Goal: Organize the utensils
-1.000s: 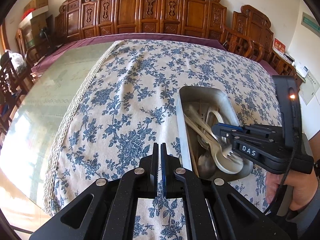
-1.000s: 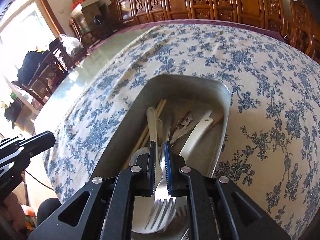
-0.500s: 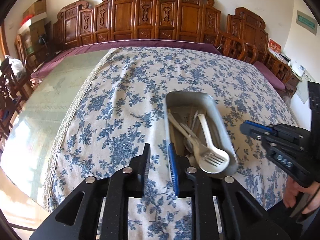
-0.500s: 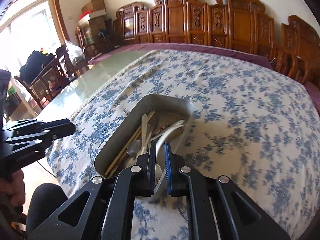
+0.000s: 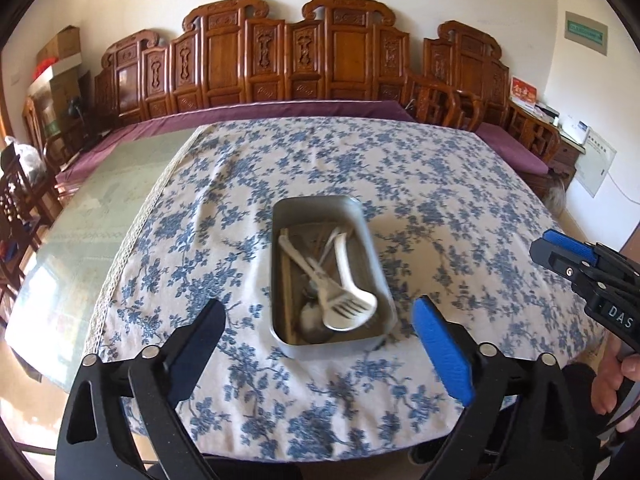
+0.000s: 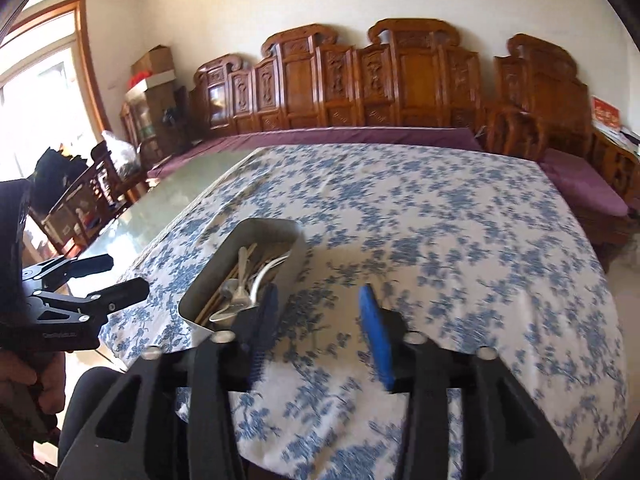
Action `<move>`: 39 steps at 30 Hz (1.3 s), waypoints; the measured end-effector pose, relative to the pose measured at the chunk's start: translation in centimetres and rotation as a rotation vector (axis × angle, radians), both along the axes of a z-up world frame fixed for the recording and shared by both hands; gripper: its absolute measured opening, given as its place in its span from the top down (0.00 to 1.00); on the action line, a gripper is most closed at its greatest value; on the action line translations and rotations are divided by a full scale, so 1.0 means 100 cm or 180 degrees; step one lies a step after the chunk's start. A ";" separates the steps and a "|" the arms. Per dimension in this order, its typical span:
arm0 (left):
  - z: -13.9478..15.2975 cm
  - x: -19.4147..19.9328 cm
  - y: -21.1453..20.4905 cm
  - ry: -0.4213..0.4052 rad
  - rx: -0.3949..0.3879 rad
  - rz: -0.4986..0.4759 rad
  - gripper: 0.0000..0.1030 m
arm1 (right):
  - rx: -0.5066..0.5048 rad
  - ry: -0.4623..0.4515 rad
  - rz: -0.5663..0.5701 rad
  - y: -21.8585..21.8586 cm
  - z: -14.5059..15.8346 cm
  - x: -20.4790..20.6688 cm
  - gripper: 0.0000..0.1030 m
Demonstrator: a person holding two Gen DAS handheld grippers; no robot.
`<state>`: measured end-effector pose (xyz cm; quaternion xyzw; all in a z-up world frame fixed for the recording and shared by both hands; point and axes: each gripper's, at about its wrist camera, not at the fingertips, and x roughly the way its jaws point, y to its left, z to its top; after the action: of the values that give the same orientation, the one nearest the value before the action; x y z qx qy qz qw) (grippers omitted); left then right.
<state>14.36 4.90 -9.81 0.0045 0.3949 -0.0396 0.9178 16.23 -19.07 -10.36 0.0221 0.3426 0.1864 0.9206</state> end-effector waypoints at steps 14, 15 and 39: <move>0.077 -0.058 -0.049 -0.0598 0.0001 -0.0136 0.08 | -0.0002 -0.0691 -0.0461 -0.045 0.077 -0.068 0.02; 0.084 -0.063 -0.051 -0.0648 0.0000 -0.0125 0.08 | 0.0013 -0.0736 -0.0473 -0.046 0.083 -0.073 0.02; 0.116 -0.090 -0.059 -0.0901 0.0017 -0.0043 0.08 | -0.0002 -0.1075 -0.0594 -0.054 0.117 -0.110 0.02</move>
<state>5.37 -0.97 1.75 0.0152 0.2615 -0.0438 0.9641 5.21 -24.50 1.36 0.0219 0.1797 0.1011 0.9783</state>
